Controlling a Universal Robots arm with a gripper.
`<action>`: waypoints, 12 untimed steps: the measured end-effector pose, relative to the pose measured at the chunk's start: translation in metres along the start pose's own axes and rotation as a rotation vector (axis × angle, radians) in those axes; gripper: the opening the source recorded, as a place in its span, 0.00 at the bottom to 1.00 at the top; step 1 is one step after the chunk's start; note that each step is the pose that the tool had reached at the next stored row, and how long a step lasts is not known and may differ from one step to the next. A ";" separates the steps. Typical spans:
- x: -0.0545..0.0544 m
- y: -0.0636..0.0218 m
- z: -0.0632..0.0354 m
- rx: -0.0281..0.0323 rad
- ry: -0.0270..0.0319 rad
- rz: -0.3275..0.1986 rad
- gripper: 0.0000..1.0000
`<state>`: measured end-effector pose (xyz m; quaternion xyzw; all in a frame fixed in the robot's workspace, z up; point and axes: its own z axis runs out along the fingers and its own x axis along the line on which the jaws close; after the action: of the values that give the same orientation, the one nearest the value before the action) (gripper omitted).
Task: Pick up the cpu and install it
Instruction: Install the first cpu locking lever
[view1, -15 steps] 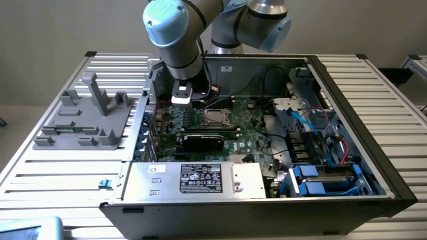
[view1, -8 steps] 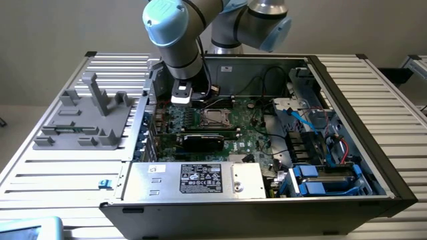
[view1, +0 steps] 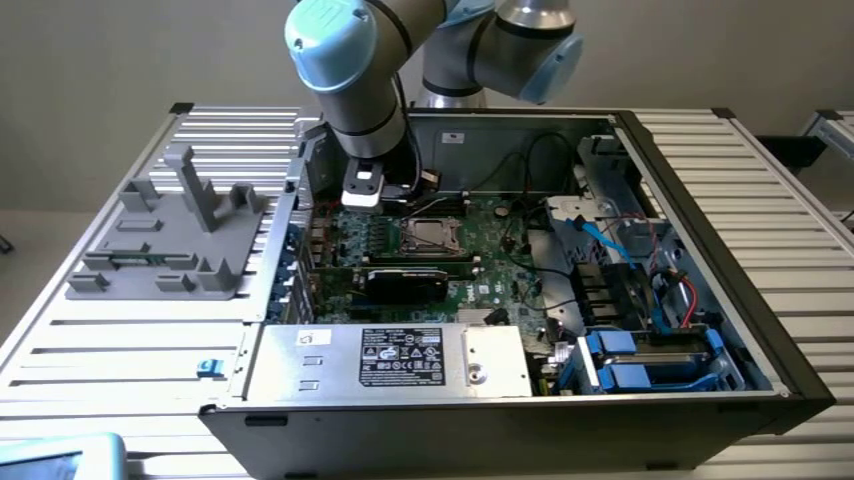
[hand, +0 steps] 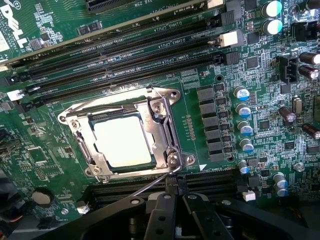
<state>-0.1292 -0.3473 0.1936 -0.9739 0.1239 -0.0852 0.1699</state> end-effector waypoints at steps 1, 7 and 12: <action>0.000 0.0000 0.0000 0.0000 0.0000 0.000 0.11; 0.003 -0.0007 0.0007 -0.0005 0.0010 0.003 0.11; 0.005 -0.0010 0.0010 0.0009 0.0020 0.007 0.11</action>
<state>-0.1243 -0.3473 0.1936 -0.9733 0.1275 -0.0857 0.1706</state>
